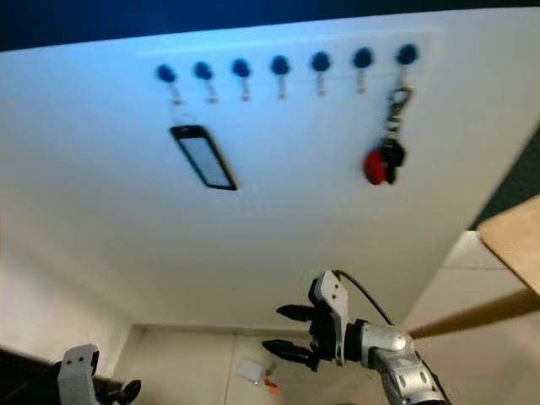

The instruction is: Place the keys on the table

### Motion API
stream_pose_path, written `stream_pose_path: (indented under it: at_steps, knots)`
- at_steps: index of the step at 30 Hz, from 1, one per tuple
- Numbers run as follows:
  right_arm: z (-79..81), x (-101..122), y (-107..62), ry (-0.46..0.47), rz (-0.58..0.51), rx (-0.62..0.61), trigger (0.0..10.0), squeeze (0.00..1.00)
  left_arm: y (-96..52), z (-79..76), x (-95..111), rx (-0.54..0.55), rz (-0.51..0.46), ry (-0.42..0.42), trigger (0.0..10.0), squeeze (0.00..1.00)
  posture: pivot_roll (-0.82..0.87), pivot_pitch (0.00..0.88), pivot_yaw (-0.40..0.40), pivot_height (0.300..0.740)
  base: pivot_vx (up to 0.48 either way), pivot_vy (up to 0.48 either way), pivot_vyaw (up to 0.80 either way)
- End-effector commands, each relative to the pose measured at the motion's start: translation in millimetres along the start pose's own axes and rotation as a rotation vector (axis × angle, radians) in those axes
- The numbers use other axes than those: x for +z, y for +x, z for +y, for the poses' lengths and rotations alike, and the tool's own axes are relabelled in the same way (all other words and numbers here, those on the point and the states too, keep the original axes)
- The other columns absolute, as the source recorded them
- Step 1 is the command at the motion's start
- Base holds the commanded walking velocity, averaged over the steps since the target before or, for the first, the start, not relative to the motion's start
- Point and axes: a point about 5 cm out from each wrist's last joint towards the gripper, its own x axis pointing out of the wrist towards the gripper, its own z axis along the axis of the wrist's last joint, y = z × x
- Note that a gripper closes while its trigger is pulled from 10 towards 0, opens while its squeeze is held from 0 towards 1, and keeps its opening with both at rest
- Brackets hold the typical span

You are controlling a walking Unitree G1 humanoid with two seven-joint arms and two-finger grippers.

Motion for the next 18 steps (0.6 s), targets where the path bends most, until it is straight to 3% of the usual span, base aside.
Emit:
stream_pose_path:
  at_steps: [1,4,9,12,15,18]
  knots:
    - [5.9,4,4.0,0.012,-0.027,0.034,10.0,0.0,-0.9,-0.3,-6,-0.001,0.018,-0.003,10.0,0.0,-0.13,0.108,0.129,0.74,0.0,0.0,0.79]
    - [10.6,24,3.9,-0.016,-0.088,0.047,10.0,0.0,1.3,-5.8,-9,-0.02,0.037,-0.004,10.0,0.0,-0.13,0.112,0.133,0.74,0.0,0.0,0.78]
    - [11.8,31,5.0,-0.015,-0.118,0.027,10.0,0.0,1.9,-7.4,-11,-0.02,0.043,-0.01,10.0,0.0,-0.13,0.114,0.135,0.74,0.0,0.0,0.78]
    - [8.6,38,0.9,-0.014,-0.181,-0.046,10.0,0.0,2.6,-10.4,-13,-0.032,0.052,0.0,10.0,0.0,-0.13,0.117,0.135,0.74,0.0,0.0,0.65]
    - [5.2,50,-8.3,0.011,-0.261,-0.111,10.0,0.0,2.7,-11.2,-14,-0.037,0.048,-0.006,10.0,0.0,-0.13,0.121,0.136,0.74,0.0,0.0,0.0]
    - [4.4,76,-27.4,-0.028,-0.392,-0.171,10.0,0.0,3.1,-13.0,-14,-0.05,0.041,-0.006,10.0,0.0,-0.13,0.127,0.136,0.74,0.0,0.0,0.0]
